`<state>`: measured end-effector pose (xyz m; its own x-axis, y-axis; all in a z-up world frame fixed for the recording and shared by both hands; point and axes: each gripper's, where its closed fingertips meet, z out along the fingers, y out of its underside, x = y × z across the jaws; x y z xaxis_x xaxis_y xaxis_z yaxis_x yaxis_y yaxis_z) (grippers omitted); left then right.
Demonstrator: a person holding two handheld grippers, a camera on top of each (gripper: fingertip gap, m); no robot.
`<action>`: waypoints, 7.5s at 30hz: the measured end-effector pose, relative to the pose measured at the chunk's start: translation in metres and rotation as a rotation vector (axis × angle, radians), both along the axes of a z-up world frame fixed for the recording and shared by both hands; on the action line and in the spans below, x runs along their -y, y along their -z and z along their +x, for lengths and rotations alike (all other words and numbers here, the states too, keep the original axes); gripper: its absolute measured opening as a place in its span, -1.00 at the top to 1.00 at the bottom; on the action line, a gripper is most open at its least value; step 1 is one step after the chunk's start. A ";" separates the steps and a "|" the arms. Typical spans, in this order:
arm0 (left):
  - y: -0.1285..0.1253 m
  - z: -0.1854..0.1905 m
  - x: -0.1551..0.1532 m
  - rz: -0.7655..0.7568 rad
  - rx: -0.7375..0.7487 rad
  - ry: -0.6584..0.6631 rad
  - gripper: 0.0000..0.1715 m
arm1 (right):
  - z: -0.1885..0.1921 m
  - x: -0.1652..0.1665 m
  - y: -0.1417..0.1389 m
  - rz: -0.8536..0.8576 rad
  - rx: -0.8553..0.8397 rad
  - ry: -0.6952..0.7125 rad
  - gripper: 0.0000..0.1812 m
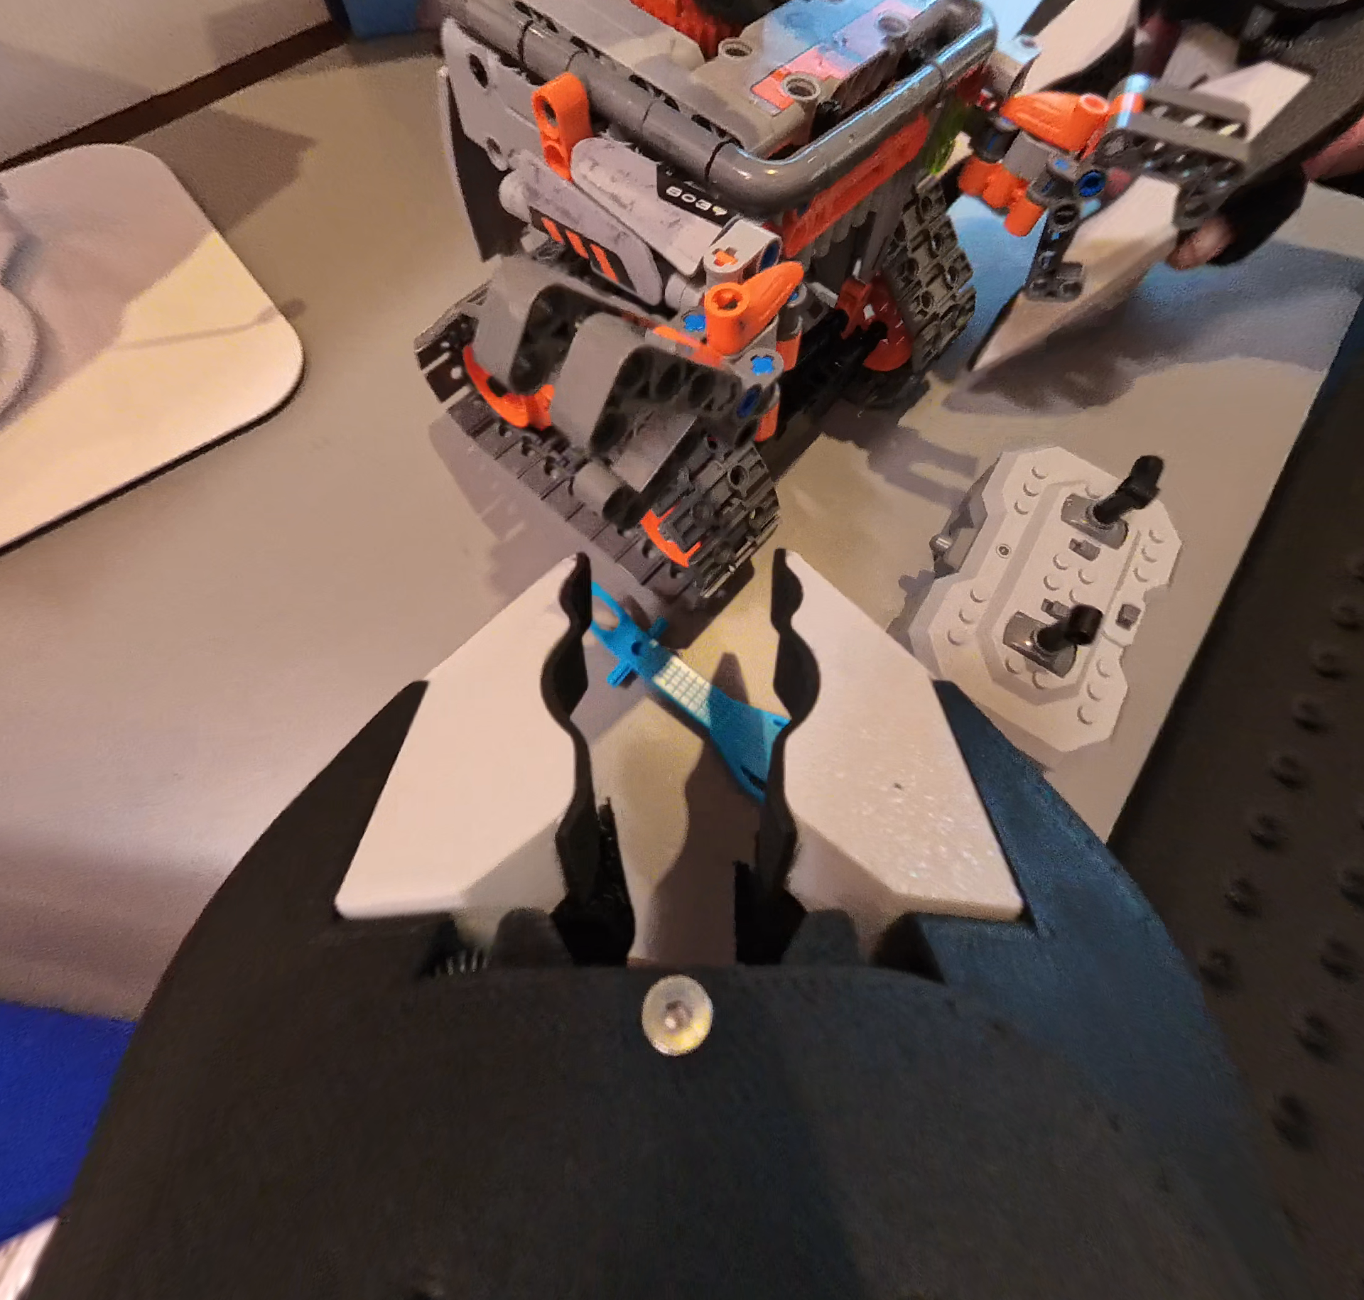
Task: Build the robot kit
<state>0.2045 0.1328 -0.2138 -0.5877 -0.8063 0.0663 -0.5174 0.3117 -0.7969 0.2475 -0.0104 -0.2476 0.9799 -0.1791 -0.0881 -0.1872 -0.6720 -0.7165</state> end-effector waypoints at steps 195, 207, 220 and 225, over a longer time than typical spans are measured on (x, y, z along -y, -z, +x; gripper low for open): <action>-0.039 -0.087 0.185 0.422 0.747 0.663 0.62 | -0.120 0.055 -0.076 0.310 -0.128 -0.247 0.95; -0.052 -0.087 0.201 0.590 1.008 0.591 0.93 | -0.143 0.052 -0.090 0.280 -0.252 -0.333 0.95; -0.097 -0.074 0.183 0.496 1.108 0.315 0.95 | -0.122 0.040 -0.136 0.629 -0.191 -0.120 0.84; -0.101 -0.073 0.181 0.480 1.112 0.290 0.95 | -0.126 0.032 -0.141 0.674 -0.178 -0.118 0.94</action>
<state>0.1319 -0.0484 -0.1131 -0.2966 -0.4427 -0.8462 0.5008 0.6824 -0.5325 0.1213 -0.0424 -0.1069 0.9497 0.0776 -0.3033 -0.2936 -0.1155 -0.9489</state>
